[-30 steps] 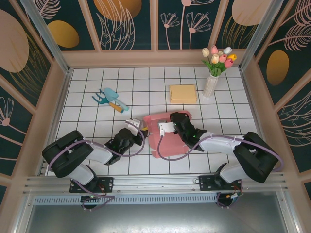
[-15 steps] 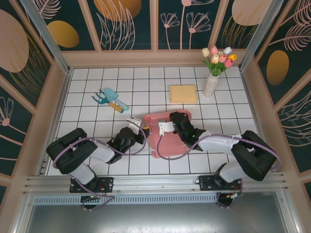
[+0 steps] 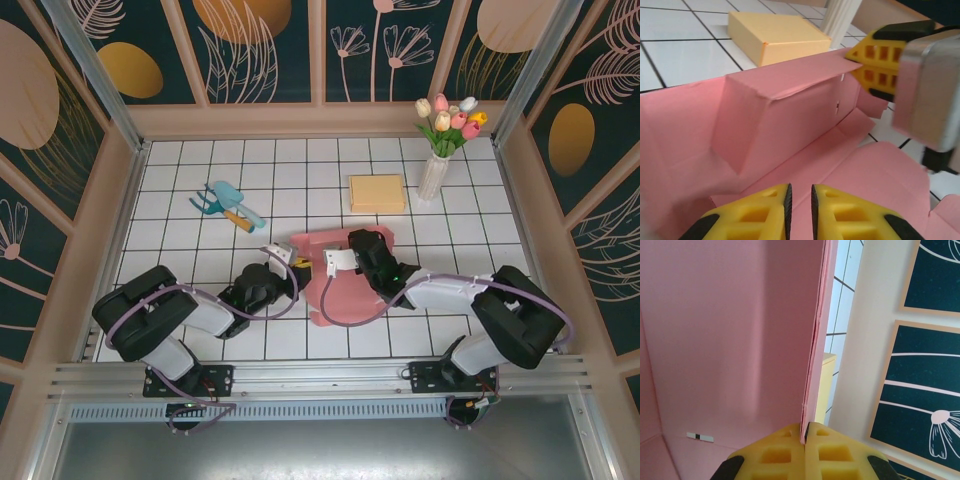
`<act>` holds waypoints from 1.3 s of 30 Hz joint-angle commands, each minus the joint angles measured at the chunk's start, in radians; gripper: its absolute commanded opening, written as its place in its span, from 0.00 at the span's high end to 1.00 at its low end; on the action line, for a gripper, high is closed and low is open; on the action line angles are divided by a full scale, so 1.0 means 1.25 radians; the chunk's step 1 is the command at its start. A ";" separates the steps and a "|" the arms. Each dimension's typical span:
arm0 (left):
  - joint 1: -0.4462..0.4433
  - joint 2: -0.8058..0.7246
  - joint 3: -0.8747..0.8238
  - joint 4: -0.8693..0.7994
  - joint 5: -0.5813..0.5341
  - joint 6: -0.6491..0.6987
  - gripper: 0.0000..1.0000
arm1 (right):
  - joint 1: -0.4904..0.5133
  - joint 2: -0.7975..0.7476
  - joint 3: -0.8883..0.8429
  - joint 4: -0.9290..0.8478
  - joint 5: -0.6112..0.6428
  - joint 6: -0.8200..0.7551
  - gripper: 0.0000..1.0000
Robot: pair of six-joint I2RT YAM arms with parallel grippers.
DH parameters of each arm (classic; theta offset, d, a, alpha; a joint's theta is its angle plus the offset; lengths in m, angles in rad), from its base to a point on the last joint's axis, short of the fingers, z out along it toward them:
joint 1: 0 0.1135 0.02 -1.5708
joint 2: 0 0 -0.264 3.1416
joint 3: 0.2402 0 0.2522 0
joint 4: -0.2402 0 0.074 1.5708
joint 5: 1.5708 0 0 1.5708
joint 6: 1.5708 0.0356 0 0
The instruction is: Fold the paper box
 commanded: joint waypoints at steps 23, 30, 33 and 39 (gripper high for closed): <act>0.143 -0.205 -0.140 -0.111 -0.152 -0.032 0.38 | 0.017 -0.083 -0.097 0.025 -0.032 -0.058 1.00; 0.143 -0.053 -0.122 0.047 -0.010 0.014 0.38 | 0.034 -0.094 -0.163 0.238 -0.034 -0.136 1.00; 0.143 -0.013 -0.136 0.136 0.045 0.022 0.38 | 0.038 -0.081 -0.183 0.327 -0.039 -0.167 1.00; 0.143 0.000 -0.162 0.204 0.120 0.053 0.39 | 0.052 -0.026 -0.185 0.449 -0.035 -0.181 1.00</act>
